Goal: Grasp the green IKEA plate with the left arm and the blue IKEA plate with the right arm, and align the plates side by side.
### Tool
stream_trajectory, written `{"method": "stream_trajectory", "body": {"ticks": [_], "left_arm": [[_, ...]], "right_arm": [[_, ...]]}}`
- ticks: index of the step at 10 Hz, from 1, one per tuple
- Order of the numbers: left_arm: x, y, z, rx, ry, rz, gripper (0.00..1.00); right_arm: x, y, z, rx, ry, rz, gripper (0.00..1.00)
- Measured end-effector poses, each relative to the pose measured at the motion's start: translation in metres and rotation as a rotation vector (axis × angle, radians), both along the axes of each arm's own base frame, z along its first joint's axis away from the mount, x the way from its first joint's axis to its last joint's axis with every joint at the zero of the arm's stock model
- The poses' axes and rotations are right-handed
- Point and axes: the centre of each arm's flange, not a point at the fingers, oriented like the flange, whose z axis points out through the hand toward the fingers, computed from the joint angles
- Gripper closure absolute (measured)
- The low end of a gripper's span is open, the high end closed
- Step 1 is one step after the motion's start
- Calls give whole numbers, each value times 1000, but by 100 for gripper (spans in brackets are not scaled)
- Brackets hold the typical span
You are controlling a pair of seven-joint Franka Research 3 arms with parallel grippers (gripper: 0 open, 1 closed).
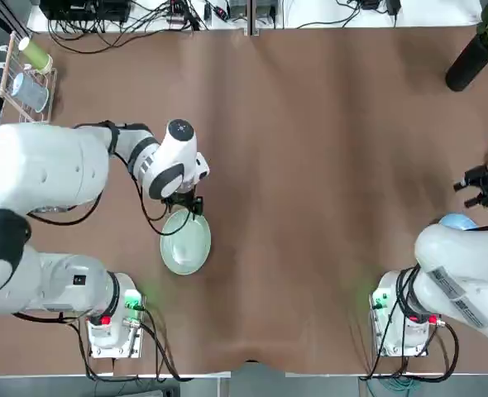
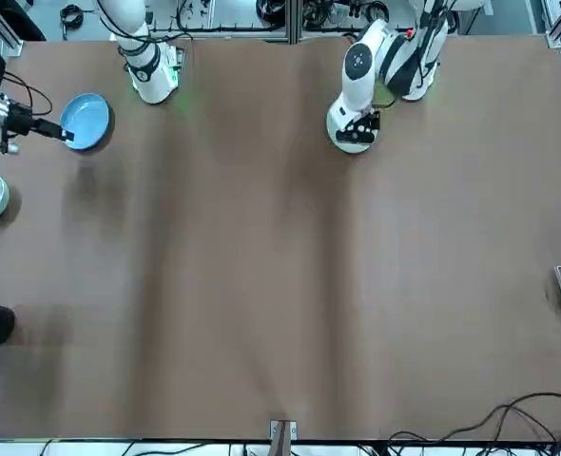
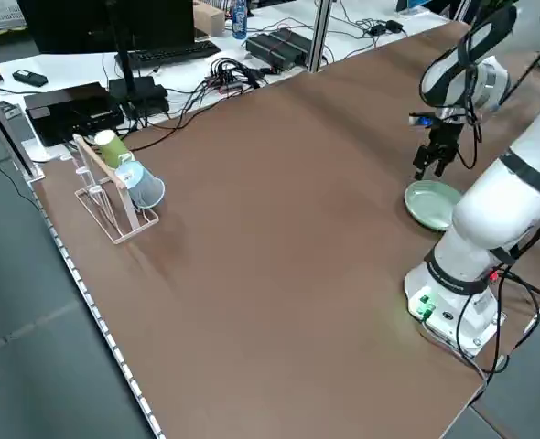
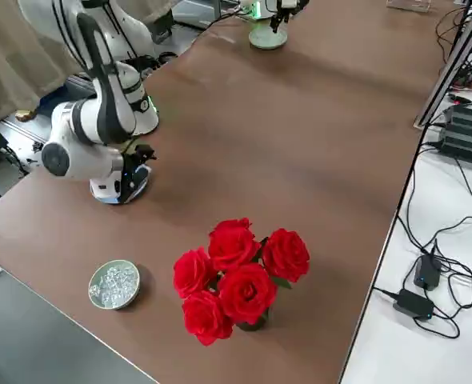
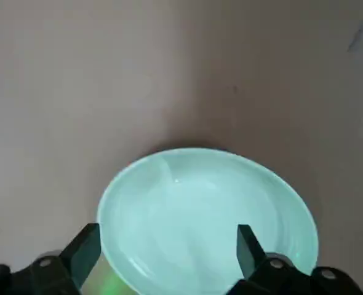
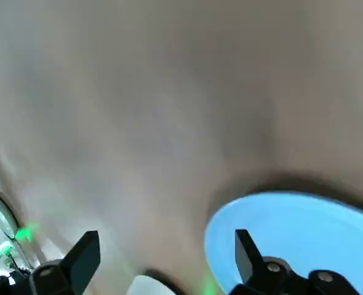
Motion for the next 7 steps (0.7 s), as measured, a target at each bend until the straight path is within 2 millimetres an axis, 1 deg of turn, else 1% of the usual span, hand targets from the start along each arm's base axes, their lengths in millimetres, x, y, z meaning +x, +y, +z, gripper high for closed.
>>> {"method": "stream_trajectory", "body": {"ticks": [1, 3, 5, 7], "left_arm": [[-8, -6, -9, -7, 20, 6, 2], [-24, -17, -24, -14, 55, 24, 2], [-30, -18, -35, -14, 92, 28, 2], [-32, -18, -41, -14, 114, 28, 2]], "right_arm": [[-14, -6, -16, 24, -7, -2, 3], [-35, -14, -36, 51, -17, -14, 3], [-46, -14, -51, 80, -18, -16, 3], [-56, -14, -67, 104, -18, -26, 3]]}}
